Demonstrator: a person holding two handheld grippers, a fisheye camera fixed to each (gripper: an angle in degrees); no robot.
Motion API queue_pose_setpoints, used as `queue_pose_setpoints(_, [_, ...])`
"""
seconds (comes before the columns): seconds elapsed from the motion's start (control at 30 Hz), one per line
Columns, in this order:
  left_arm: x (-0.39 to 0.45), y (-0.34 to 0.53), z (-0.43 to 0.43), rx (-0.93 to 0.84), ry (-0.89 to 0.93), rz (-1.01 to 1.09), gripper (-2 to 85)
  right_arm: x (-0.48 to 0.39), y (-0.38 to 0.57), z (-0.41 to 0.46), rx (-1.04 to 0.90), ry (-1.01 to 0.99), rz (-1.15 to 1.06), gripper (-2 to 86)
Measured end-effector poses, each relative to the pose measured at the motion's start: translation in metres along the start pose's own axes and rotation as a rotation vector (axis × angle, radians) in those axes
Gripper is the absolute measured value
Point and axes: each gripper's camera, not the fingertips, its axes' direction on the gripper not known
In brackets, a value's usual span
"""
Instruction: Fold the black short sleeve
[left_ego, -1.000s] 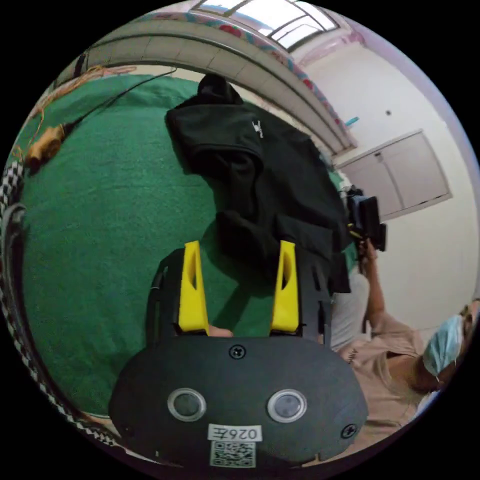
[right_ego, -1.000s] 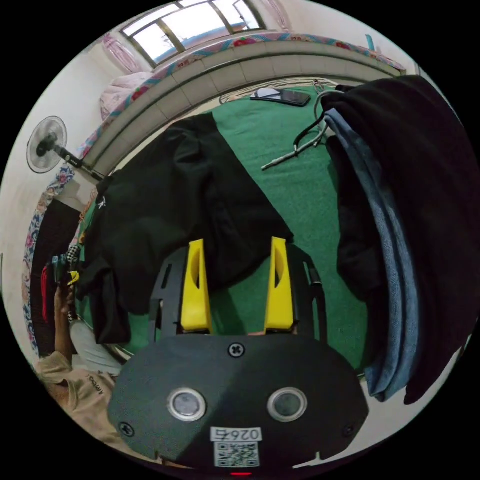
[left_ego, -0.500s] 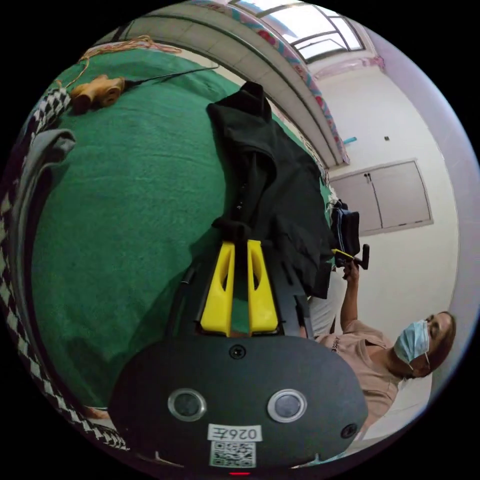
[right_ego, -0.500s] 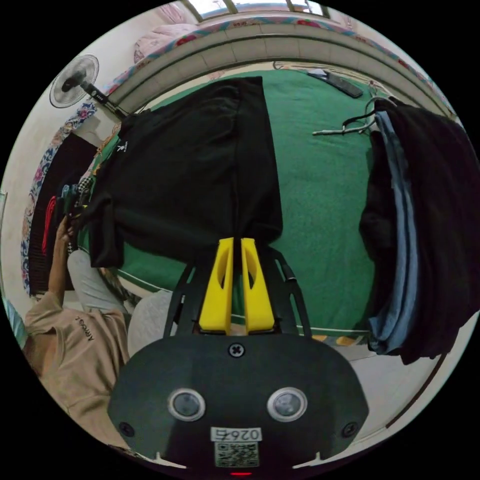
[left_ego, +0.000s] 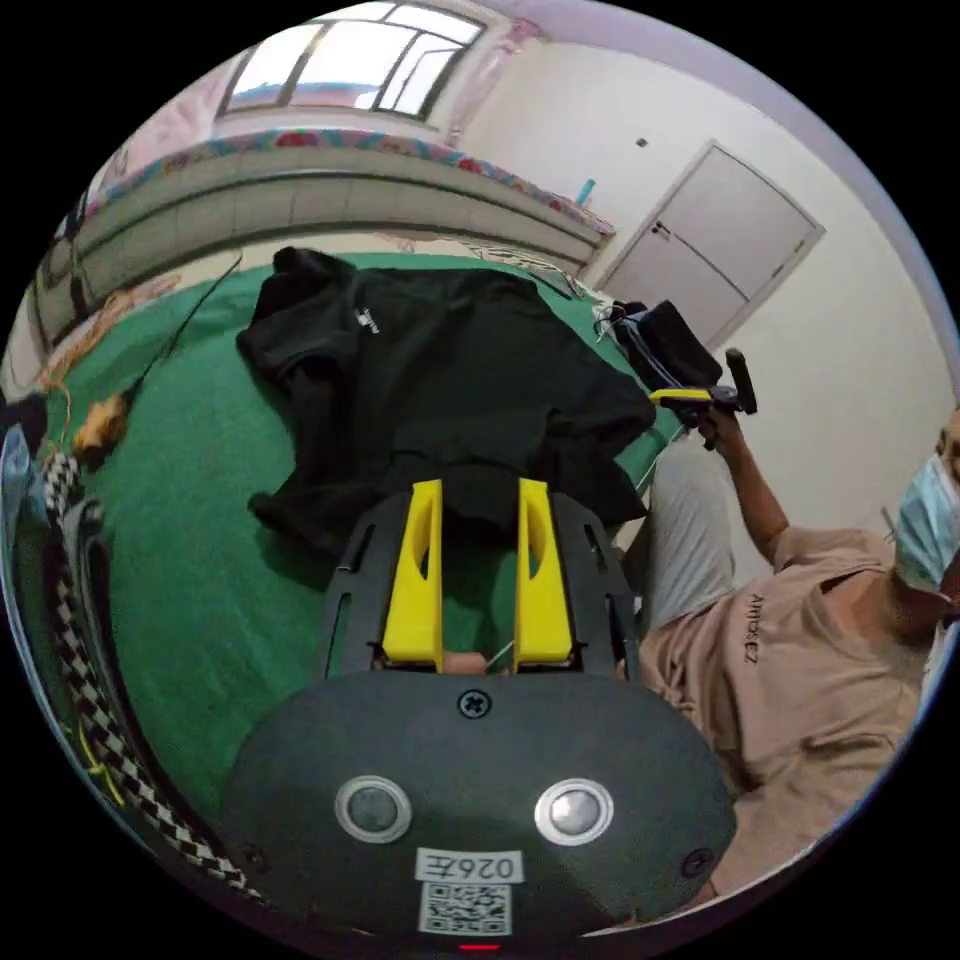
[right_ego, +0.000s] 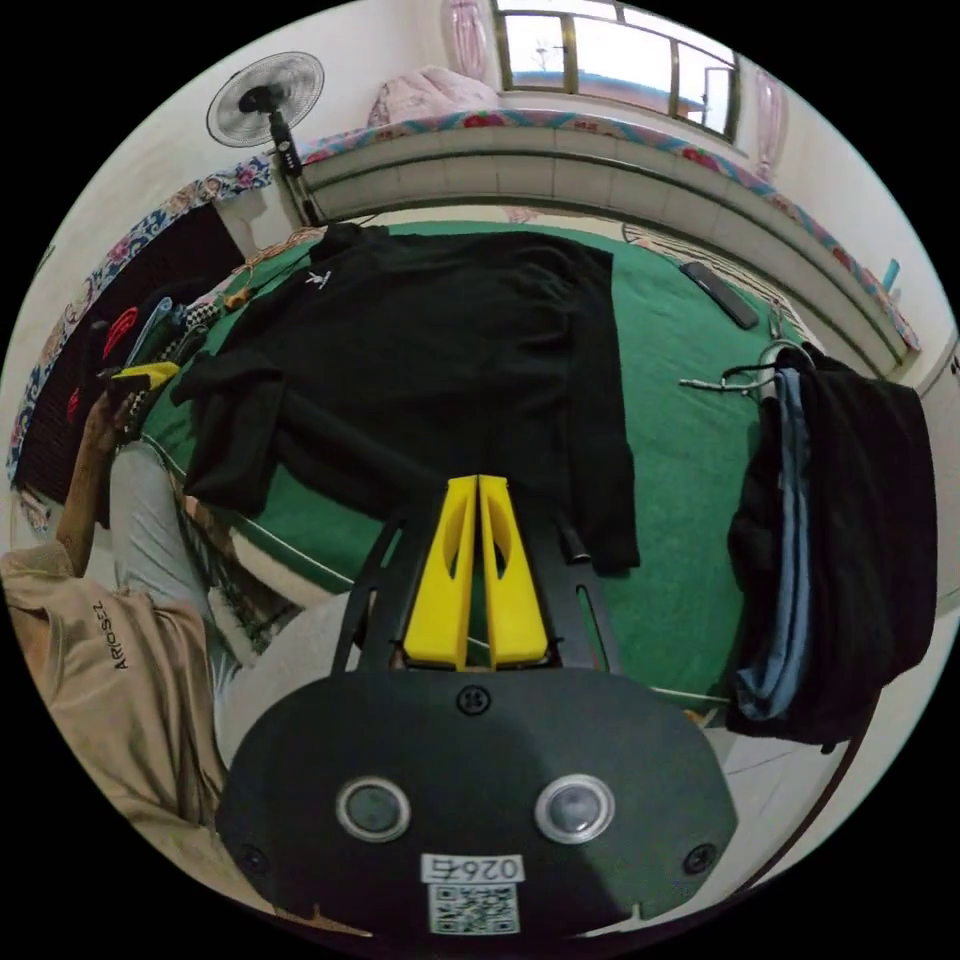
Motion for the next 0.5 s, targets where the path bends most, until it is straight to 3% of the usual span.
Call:
queue_pose_setpoints(0.07, [0.024,-0.019,0.021,-0.116,0.001,0.091,2.4,-0.009,-0.014,0.029,-0.136,-0.070,-0.039,-0.9])
queue_pose_setpoints(0.1, [0.033,-0.029,0.049,-0.313,0.029,0.133,0.1,-0.017,-0.019,0.056,-0.317,-0.108,-0.080,-0.9])
queue_pose_setpoints(0.17, [0.038,-0.025,0.091,-0.643,0.099,0.156,-0.5,-0.027,-0.020,0.044,-0.282,-0.134,-0.098,-0.9])
queue_pose_setpoints(0.23, [0.046,-0.020,0.071,-0.592,0.090,0.166,-0.8,-0.053,-0.013,0.020,-0.305,-0.095,-0.144,-0.9])
queue_pose_setpoints(0.33, [0.060,-0.007,-0.013,-0.316,0.055,0.171,-0.9,-0.109,0.002,-0.026,-0.151,-0.010,-0.205,-1.0])
queue_pose_setpoints(0.5, [0.080,0.034,-0.173,0.361,0.101,0.196,-1.0,-0.230,-0.009,-0.084,0.161,-0.111,-0.404,-1.0])
